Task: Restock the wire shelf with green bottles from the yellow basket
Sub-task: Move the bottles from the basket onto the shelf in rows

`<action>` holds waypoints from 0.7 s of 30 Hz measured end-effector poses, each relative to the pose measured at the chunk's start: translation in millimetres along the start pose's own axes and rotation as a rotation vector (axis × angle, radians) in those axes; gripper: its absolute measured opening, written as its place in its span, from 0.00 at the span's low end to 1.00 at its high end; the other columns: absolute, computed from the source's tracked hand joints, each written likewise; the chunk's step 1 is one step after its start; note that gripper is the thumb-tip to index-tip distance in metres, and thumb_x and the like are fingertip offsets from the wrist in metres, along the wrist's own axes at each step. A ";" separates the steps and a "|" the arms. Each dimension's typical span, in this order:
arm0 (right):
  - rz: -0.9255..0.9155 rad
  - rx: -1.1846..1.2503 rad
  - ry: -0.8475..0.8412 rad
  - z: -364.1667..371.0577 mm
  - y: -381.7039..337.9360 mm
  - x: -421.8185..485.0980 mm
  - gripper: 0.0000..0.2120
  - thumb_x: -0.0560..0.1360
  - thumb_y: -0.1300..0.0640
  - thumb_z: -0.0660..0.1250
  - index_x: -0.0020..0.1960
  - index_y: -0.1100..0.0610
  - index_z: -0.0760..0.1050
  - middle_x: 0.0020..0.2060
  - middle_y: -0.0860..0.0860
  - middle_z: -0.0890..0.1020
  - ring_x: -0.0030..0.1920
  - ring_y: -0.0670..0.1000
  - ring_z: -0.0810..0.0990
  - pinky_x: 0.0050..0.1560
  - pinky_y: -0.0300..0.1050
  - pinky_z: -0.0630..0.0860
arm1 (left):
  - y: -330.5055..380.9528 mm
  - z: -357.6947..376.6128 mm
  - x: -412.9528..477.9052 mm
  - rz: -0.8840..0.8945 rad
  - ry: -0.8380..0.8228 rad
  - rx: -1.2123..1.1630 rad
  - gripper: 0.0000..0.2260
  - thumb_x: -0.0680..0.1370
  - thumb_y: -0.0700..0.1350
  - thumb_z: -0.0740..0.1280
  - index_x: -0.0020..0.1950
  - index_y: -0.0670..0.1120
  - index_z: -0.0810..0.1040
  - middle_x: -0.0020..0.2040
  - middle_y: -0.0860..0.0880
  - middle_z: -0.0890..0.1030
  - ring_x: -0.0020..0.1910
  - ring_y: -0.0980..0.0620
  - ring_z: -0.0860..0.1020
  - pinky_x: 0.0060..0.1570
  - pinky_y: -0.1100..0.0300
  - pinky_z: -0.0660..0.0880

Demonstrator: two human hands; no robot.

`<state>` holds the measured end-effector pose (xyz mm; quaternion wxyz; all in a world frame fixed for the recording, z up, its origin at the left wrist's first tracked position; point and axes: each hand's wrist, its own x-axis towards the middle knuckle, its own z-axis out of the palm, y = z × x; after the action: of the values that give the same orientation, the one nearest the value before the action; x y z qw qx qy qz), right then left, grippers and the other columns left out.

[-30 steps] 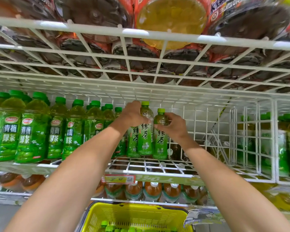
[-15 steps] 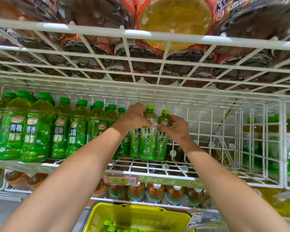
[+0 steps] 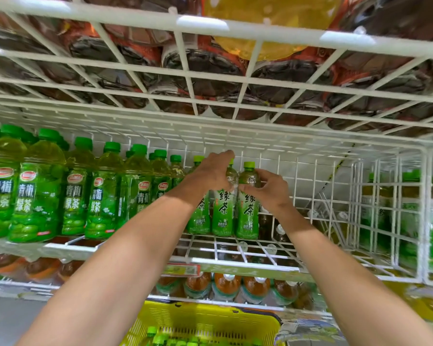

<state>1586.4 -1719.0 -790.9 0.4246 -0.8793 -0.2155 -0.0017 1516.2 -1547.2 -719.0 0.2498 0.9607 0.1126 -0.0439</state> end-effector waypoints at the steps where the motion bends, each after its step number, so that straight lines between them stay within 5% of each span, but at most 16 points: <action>1: 0.003 0.002 -0.002 0.3 1.4 0.1 0.25 0.66 0.45 0.81 0.60 0.50 0.82 0.45 0.44 0.85 0.47 0.46 0.84 0.46 0.27 0.73 | 1.0 0.2 2.8 0.002 -0.001 0.029 0.44 0.68 0.45 0.82 0.79 0.48 0.62 0.73 0.41 0.70 0.71 0.40 0.71 0.66 0.52 0.70; 5: 0.010 -0.054 -0.028 3.5 3.0 4.2 0.31 0.66 0.44 0.81 0.65 0.53 0.80 0.55 0.51 0.84 0.56 0.50 0.82 0.57 0.41 0.75 | -0.5 -4.0 12.3 -0.008 -0.011 0.120 0.43 0.67 0.47 0.83 0.77 0.45 0.66 0.72 0.39 0.70 0.67 0.39 0.75 0.63 0.50 0.76; 11: 0.047 -0.150 -0.071 3.3 1.1 10.6 0.37 0.66 0.41 0.80 0.70 0.55 0.77 0.61 0.53 0.82 0.62 0.53 0.80 0.58 0.36 0.68 | -7.0 -7.1 17.0 -0.009 -0.036 0.144 0.43 0.67 0.49 0.82 0.76 0.44 0.65 0.72 0.40 0.70 0.69 0.39 0.72 0.65 0.50 0.73; 21: 0.108 -0.060 0.034 6.8 -5.3 2.1 0.28 0.64 0.43 0.81 0.60 0.52 0.82 0.48 0.48 0.86 0.46 0.47 0.82 0.45 0.36 0.71 | -3.0 -1.3 11.7 0.006 -0.047 0.106 0.42 0.70 0.45 0.81 0.79 0.45 0.62 0.75 0.40 0.68 0.67 0.40 0.75 0.60 0.48 0.78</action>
<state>1585.1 -1710.2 -790.9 0.4013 -0.9018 -0.1605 0.0000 1526.9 -1541.7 -721.0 0.2015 0.9716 0.1012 -0.0716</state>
